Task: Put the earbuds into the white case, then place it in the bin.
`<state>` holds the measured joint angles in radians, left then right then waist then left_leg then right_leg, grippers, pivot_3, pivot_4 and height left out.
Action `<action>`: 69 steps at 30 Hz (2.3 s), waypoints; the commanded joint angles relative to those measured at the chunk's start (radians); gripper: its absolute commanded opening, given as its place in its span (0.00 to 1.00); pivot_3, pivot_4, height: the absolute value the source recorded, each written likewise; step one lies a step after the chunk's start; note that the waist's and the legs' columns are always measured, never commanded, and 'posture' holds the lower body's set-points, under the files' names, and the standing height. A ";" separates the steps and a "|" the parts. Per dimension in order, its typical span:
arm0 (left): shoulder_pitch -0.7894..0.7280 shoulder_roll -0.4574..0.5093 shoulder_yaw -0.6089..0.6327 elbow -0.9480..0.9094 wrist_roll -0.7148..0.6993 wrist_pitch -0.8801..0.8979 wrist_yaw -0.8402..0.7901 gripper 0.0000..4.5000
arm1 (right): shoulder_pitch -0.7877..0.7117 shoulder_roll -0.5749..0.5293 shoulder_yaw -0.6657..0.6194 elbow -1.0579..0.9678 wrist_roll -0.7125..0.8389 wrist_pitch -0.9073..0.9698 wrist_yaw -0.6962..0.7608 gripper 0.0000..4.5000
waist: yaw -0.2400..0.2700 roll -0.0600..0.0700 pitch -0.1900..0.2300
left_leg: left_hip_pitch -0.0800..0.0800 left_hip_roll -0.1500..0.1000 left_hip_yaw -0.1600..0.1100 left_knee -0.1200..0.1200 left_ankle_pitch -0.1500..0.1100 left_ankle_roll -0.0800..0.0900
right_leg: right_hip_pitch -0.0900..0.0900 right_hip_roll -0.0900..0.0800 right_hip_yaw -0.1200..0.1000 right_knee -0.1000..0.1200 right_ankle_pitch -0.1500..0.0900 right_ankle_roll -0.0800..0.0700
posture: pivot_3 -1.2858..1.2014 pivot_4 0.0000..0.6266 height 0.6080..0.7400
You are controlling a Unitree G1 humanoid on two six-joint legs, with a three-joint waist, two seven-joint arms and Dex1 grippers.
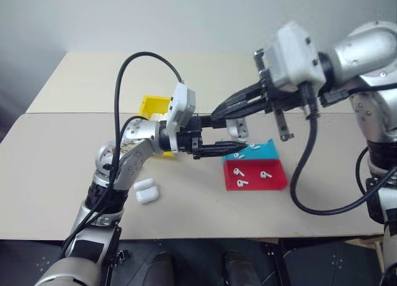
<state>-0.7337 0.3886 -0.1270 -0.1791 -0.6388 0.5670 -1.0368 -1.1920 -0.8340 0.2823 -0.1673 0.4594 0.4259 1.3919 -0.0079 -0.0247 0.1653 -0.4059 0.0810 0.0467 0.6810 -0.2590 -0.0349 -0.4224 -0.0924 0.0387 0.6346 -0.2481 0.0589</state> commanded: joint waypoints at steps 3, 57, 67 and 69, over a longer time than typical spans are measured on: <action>-0.011 0.006 0.042 -0.024 -0.009 -0.021 0.002 0.63 | 0.044 -0.073 -0.070 0.007 -0.048 -0.058 0.060 0.01 | 0.003 0.000 0.000 | 0.000 0.000 0.000 0.000 0.000 0.000 | 0.000 0.000 0.000 0.000 0.000 0.000 | 0.52 0.24 1.00; 0.120 0.114 0.271 -0.050 0.305 0.171 0.664 1.00 | 0.763 -0.074 -0.600 -0.484 0.542 0.503 -0.741 0.00 | 0.017 -0.002 -0.001 | 0.001 0.000 -0.001 0.000 0.000 0.000 | 0.001 0.000 0.000 0.006 0.000 0.000 | 0.52 0.24 1.00; 0.277 0.235 0.418 -0.168 0.174 -0.035 0.392 1.00 | 0.783 -0.111 -0.607 -0.465 0.518 0.486 -0.721 0.00 | 0.017 -0.001 -0.001 | 0.002 0.000 -0.001 0.000 0.000 0.000 | 0.001 0.000 0.001 0.005 0.000 0.000 | 0.52 0.24 1.00; 0.312 0.264 0.446 -0.170 0.152 -0.070 0.338 1.00 | 0.797 -0.115 -0.611 -0.462 0.499 0.463 -0.704 0.00 | 0.017 -0.001 -0.001 | 0.002 0.000 0.000 0.000 0.000 0.000 | 0.001 0.000 0.000 0.004 0.000 0.000 | 0.52 0.24 1.00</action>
<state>-0.4241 0.6231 0.2721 -0.3135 -0.4612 0.5464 -0.6532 -0.4000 -0.9343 -0.2911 -0.6185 0.9743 0.9325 0.6738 0.0094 -0.0262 0.1648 -0.4044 0.0807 0.0463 0.6810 -0.2590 -0.0346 -0.4215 -0.0926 0.0391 0.6376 -0.2482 0.0588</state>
